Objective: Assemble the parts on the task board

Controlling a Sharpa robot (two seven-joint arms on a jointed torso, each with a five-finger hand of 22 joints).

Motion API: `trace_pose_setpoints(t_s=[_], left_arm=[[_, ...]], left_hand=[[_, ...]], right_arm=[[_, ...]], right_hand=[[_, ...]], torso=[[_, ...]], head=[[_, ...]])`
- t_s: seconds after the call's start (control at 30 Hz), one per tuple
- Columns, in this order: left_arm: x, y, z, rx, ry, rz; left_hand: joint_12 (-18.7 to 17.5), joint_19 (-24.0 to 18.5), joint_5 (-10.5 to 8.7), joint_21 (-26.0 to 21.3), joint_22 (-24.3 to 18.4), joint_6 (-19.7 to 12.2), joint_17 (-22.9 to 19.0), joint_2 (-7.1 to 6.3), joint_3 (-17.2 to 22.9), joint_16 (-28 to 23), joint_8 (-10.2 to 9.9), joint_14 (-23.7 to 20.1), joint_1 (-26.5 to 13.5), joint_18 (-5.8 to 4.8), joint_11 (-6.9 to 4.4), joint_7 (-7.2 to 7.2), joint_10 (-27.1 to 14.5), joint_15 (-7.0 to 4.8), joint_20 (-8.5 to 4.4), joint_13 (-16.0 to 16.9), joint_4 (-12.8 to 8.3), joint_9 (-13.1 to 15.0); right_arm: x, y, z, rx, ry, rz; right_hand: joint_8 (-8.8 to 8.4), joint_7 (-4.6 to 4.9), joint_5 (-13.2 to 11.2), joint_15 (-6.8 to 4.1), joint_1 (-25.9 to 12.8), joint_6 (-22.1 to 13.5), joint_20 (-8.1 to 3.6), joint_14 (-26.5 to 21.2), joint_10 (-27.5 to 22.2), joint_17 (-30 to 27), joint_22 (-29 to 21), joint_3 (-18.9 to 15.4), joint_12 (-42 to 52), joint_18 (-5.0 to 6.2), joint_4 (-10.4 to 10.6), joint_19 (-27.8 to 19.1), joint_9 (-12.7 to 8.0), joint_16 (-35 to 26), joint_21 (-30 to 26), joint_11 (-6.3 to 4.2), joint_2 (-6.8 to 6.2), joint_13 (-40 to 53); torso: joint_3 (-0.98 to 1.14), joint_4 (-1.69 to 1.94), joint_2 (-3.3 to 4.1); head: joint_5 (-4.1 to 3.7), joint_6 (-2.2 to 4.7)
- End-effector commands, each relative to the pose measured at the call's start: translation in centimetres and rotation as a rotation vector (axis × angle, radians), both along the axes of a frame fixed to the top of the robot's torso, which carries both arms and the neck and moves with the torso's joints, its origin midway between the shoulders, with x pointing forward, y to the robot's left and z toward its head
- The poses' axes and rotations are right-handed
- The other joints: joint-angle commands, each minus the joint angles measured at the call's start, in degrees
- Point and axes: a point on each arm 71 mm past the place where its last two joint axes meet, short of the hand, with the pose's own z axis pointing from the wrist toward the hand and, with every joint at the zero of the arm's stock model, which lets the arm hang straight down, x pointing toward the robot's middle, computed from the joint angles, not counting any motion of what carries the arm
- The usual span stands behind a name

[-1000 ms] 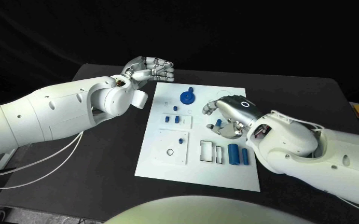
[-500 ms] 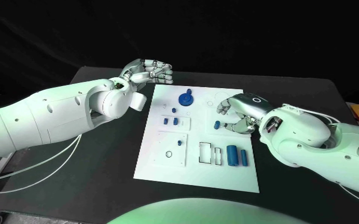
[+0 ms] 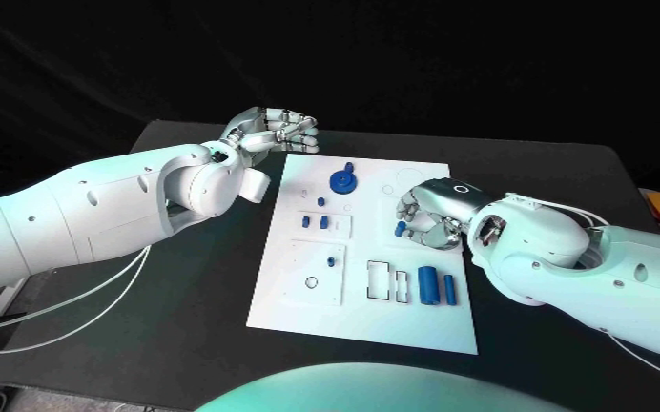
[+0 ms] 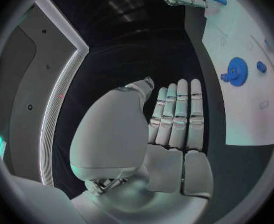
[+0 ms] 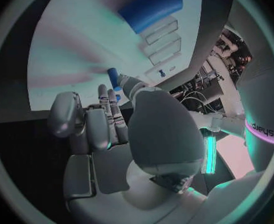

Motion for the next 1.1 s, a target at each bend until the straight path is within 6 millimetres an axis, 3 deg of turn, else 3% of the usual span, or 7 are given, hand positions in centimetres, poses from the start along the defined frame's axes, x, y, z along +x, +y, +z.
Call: trace_pose_setpoints(t_s=[0.03, 0.2, 0.57, 0.67, 0.7, 0.9, 1.1], left_arm=[[-0.1, -0.3, 0.1, -0.009, -0.007, -0.02], [-0.1, -0.3, 0.1, -0.009, -0.007, -0.02], [0.0, -0.3, 0.1, -0.009, -0.007, -0.018], [0.0, -0.3, 0.1, -0.008, -0.006, -0.017], [0.0, -0.3, 0.1, -0.008, -0.006, -0.017], [0.0, -0.3, 0.1, -0.008, -0.006, -0.017], [0.1, -0.2, 0.1, -0.007, -0.007, -0.012]], left_hand=[[-0.3, 0.1, 0.06, -0.3, -0.1, -0.2, 0.1, 0.1, 0.1, -0.3, -0.2, 0.0, 0.0, 0.14, 0.21, 0.15, -0.1, 0.33, 0.14, 0.1, 0.1, 0.0], [-0.3, 0.2, 0.06, -0.4, -0.2, -0.2, 0.2, 0.17, 0.1, -0.4, -0.2, 0.0, 0.0, 0.16, 0.22, 0.15, -0.1, 0.33, 0.16, 0.1, 0.1, 0.0], [-0.3, 0.2, 0.06, -0.4, -0.2, -0.2, 0.2, 0.17, 0.1, -0.4, -0.2, 0.0, 0.0, 0.16, 0.22, 0.15, -0.1, 0.33, 0.16, 0.1, 0.1, 0.0], [-0.3, 0.2, 0.06, -0.4, -0.2, -0.2, 0.2, 0.21, 0.2, -0.5, -0.2, 0.1, 0.0, 0.16, 0.21, 0.15, -0.1, 0.33, 0.17, 0.1, 0.1, 0.1], [-0.3, 0.2, 0.06, -0.4, -0.2, -0.2, 0.2, 0.21, 0.2, -0.5, -0.2, 0.1, 0.0, 0.16, 0.21, 0.15, -0.1, 0.33, 0.17, 0.1, 0.1, 0.1], [-0.3, 0.2, 0.06, -0.4, -0.2, -0.2, 0.2, 0.25, 0.2, -0.5, -0.2, 0.1, 0.0, 0.16, 0.21, 0.15, -0.1, 0.33, 0.17, 0.1, 0.1, 0.1], [-0.3, 0.2, 0.06, -0.5, -0.3, -0.2, 0.3, 0.3, 0.3, -0.6, -0.2, 0.1, 0.2, 0.17, 0.19, 0.12, -0.1, 0.31, 0.17, 0.1, 0.0, 0.1]], right_arm=[[0.0, 0.3, -0.4, -0.002, 0.015, 0.01], [-0.1, 0.8, -1.3, 0.008, 0.026, 0.016], [-0.1, 1.1, -1.7, 0.021, 0.023, 0.012], [0.0, 1.0, -1.7, 0.026, 0.008, 0.002], [0.0, 1.0, -1.6, 0.031, 0.0, -0.001], [-0.2, 0.8, -1.0, 0.08, -0.044, -0.005], [-1.0, 1.0, 0.6, 0.125, -0.069, 0.013]], right_hand=[[0.25, -0.09, -0.4, -0.31, 0.6, 0.8, -0.06, 1.2, 0.9, 0.6, 5.5, 0.9, 0.0, -0.89, 0.2, 0.6, -0.1, 0.5, 1.0, -0.12, 0.17, -0.2], [0.61, -0.71, -2.2, -0.78, 1.4, 3.2, -0.45, 1.5, 4.0, 1.4, 6.7, 3.9, -1.0, -1.29, 0.7, 1.5, 0.1, 1.2, 3.4, -0.74, 0.79, -0.6], [1.16, -1.25, -2.4, -1.3, 1.9, 4.7, -0.9, 1.7, 6.9, 2.2, 7.9, 5.8, -1.6, -1.73, 0.4, 2.3, 0.5, 1.8, 5.9, -1.4, 1.2, -0.4], [1.63, -1.48, -2.8, -1.6, 2.9, 5.4, -1.15, 1.8, 8.0, 2.5, 8.2, 6.7, -1.8, -1.84, -0.6, 2.6, 0.9, 2.0, 6.6, -1.7, 1.77, -0.2], [1.88, -1.52, -4.5, -1.7, 3.5, 5.6, -1.29, 1.8, 8.5, 2.6, 8.5, 7.5, -2.0, -1.9, -1.3, 2.7, 1.1, 2.1, 6.9, -1.79, 2.24, -0.2], [3.03, -1.69, -4.0, -2.08, 4.5, 6.7, -1.66, 1.9, 10.8, 2.8, 9.6, 9.5, -2.2, -2.32, -3.9, 3.4, 2.1, 2.4, 9.2, -2.3, 2.47, 0.4], [3.18, -1.61, -4.0, -2.14, 4.9, 6.7, -1.77, 1.9, 11.1, 2.8, 9.8, 10.2, -2.5, -2.39, -5.1, 3.5, 2.4, 2.3, 9.7, -2.31, 2.23, 0.6]], torso=[[0.03, 0.0, 0.01], [0.08, -0.01, -0.03], [0.09, -0.03, -0.09], [0.09, -0.07, -0.03], [0.09, -0.07, -0.03], [0.11, -0.02, -0.02], [0.1, 0.01, -0.06]], head=[[-0.06, -0.01], [0.05, 0.2], [0.16, 0.09], [0.17, 0.11], [0.17, 0.11], [0.2, 0.11], [0.36, 0.03]])
